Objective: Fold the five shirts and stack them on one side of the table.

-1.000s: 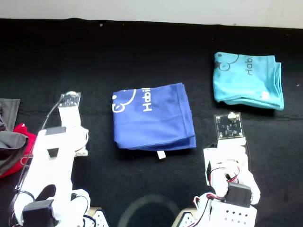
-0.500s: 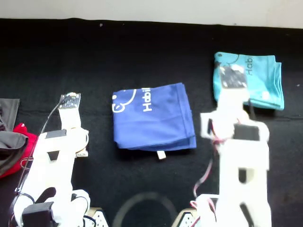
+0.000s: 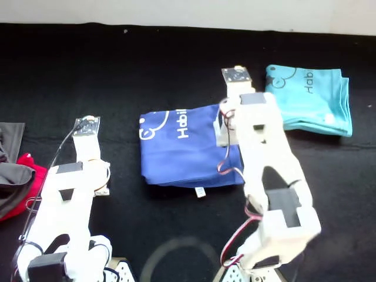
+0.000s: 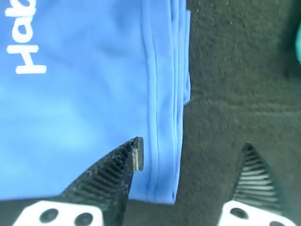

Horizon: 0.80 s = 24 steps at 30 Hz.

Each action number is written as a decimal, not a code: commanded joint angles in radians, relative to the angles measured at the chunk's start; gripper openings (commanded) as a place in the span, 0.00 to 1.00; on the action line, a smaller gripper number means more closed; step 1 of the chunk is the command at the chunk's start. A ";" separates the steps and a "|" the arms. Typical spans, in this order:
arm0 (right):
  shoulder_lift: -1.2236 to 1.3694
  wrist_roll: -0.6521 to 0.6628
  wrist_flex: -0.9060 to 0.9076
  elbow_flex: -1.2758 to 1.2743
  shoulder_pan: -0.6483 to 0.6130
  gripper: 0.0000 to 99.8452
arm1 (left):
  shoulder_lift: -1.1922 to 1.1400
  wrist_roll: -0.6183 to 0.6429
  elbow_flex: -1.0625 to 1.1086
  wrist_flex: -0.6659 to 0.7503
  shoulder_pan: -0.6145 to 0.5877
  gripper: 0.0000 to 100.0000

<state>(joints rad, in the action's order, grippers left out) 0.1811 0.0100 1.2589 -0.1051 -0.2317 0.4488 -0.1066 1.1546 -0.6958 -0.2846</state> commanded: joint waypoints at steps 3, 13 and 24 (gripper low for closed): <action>0.119 -0.017 -0.004 0.170 -0.051 0.32 | 0.005 -0.002 0.002 0.015 -0.002 0.01; 0.415 -0.017 -0.010 0.349 -0.053 0.32 | 0.005 -0.002 0.002 0.017 -0.002 0.01; 0.570 -0.017 0.065 0.490 -0.059 0.02 | 0.002 -0.002 0.001 0.017 -0.002 0.01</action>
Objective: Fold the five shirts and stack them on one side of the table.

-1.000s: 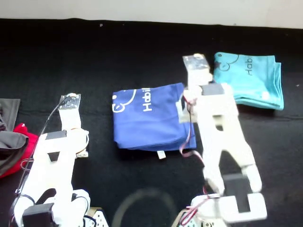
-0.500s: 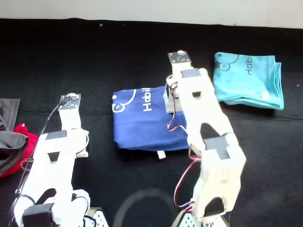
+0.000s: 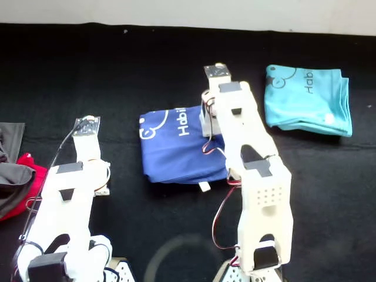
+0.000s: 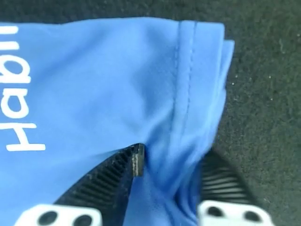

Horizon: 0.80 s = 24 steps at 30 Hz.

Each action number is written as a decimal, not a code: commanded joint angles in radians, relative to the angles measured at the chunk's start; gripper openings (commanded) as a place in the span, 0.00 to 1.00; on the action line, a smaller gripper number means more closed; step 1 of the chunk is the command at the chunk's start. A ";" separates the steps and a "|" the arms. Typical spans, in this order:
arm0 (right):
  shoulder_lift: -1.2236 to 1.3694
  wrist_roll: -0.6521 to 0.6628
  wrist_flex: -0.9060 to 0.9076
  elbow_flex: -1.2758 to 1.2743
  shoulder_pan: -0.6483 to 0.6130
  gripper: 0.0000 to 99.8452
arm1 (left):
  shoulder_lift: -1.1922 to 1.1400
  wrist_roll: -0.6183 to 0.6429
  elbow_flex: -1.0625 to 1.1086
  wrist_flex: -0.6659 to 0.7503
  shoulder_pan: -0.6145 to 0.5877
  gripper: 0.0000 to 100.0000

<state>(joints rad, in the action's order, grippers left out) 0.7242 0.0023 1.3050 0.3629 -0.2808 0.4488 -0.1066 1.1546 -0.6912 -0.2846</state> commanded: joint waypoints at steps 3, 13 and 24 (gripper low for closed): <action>0.019 -0.003 0.064 0.031 -0.001 0.01 | 0.001 -0.002 0.001 0.012 -0.002 0.01; -0.111 0.091 0.222 0.335 0.130 0.01 | 0.001 -0.002 0.001 0.012 -0.002 0.01; -0.125 0.338 0.237 0.734 0.400 0.01 | 0.001 -0.002 0.001 0.012 -0.002 0.01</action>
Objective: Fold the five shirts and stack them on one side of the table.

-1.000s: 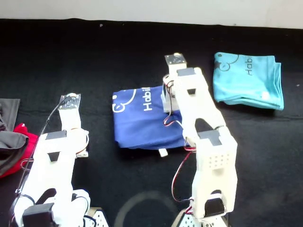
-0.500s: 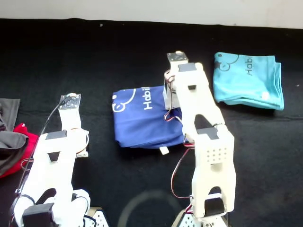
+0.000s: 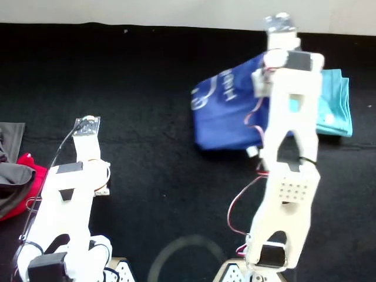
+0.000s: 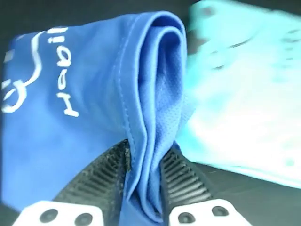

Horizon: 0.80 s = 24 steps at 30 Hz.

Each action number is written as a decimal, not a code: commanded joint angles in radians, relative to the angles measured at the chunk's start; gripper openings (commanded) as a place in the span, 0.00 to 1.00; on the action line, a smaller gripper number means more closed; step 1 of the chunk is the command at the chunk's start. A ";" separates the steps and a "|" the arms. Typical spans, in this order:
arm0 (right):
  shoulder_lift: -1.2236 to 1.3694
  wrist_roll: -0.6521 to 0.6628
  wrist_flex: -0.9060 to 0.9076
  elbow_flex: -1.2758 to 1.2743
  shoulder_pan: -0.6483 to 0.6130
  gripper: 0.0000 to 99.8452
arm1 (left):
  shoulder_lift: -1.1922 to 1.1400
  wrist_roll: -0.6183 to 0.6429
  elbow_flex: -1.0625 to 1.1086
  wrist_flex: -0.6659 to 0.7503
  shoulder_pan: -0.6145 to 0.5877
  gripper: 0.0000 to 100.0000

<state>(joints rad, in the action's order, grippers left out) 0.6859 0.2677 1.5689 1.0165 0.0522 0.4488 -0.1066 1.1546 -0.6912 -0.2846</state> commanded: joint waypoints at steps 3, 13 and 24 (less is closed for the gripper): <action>-0.085 0.140 -0.097 0.081 0.133 0.01 | 0.001 -0.002 0.001 0.012 -0.002 0.01; 0.031 0.394 -0.314 0.068 0.302 0.01 | 0.001 0.000 0.001 0.012 -0.002 0.01; 0.209 0.473 -0.611 0.073 0.389 0.01 | 0.001 0.000 0.001 0.012 -0.002 0.01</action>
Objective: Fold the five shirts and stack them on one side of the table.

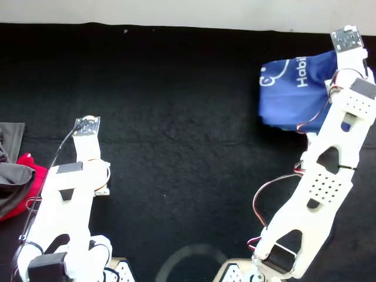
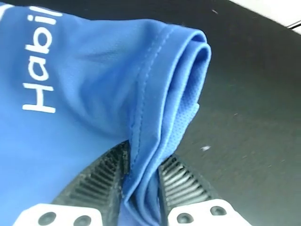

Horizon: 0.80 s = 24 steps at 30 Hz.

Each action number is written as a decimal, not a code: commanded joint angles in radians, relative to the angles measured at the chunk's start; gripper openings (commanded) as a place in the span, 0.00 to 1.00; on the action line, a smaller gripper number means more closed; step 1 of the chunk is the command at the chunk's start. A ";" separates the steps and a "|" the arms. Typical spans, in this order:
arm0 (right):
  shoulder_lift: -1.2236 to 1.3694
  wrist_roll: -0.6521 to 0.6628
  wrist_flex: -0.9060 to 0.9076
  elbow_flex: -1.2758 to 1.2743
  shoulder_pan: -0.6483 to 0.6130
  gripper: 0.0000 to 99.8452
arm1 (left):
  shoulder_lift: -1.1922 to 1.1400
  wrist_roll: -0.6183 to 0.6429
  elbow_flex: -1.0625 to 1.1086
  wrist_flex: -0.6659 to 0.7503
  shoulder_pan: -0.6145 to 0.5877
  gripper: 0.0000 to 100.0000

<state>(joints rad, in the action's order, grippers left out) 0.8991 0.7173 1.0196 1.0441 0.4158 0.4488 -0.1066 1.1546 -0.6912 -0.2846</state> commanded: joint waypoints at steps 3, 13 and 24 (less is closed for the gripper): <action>0.021 0.023 -0.074 0.045 0.028 0.01 | 0.001 0.000 0.001 0.012 -0.002 0.01; 0.062 0.017 -0.038 0.047 0.031 0.18 | 0.002 0.000 0.004 0.012 -0.002 0.01; -0.064 -0.296 -0.042 0.170 0.010 0.25 | 0.002 0.000 0.004 0.012 0.018 0.01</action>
<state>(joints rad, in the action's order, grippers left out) 0.9375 0.4948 0.9812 1.1285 0.4327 0.4488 -0.1066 1.1546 -0.6912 -0.2846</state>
